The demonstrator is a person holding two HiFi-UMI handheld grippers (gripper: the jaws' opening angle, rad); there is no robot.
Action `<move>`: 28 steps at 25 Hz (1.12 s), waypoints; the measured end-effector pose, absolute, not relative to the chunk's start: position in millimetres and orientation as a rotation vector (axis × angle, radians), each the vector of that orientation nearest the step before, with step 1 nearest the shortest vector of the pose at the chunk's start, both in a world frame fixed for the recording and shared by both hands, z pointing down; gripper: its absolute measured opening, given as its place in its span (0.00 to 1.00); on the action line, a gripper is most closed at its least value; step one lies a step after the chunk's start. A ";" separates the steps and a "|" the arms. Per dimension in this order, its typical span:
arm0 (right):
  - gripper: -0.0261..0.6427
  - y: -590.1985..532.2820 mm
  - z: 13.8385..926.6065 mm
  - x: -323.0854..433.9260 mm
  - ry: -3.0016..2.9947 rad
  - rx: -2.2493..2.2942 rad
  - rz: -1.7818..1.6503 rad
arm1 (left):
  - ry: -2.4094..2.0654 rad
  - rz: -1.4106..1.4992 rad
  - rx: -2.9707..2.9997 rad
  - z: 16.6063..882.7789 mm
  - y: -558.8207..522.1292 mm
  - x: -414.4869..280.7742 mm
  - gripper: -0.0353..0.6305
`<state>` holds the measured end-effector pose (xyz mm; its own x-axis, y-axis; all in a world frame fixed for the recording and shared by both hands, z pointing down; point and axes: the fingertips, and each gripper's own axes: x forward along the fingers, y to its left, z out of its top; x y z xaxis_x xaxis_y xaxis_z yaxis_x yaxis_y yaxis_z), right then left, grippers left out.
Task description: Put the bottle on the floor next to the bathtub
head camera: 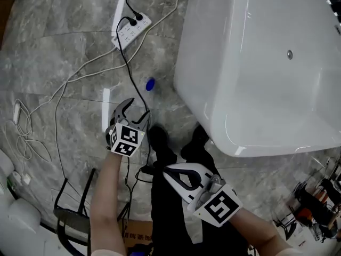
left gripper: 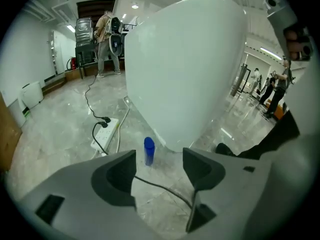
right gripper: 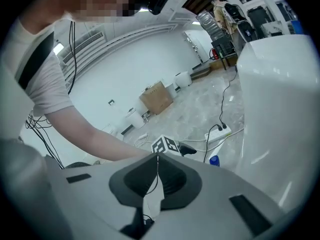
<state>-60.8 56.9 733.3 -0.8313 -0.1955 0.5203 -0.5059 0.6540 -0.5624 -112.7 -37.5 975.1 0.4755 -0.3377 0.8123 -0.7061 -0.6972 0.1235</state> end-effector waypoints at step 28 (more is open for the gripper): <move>0.08 2.4 411.1 -71.6 -2.583 0.331 0.875 | -1.083 0.704 2.342 483.1 -46.5 -147.7 0.46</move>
<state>-71.6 2.4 411.1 -0.8953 -0.0951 0.4352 -0.3401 0.7769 -0.5298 -147.7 -46.5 483.1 0.5585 -0.5524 0.6188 -0.7896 -0.5827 0.1924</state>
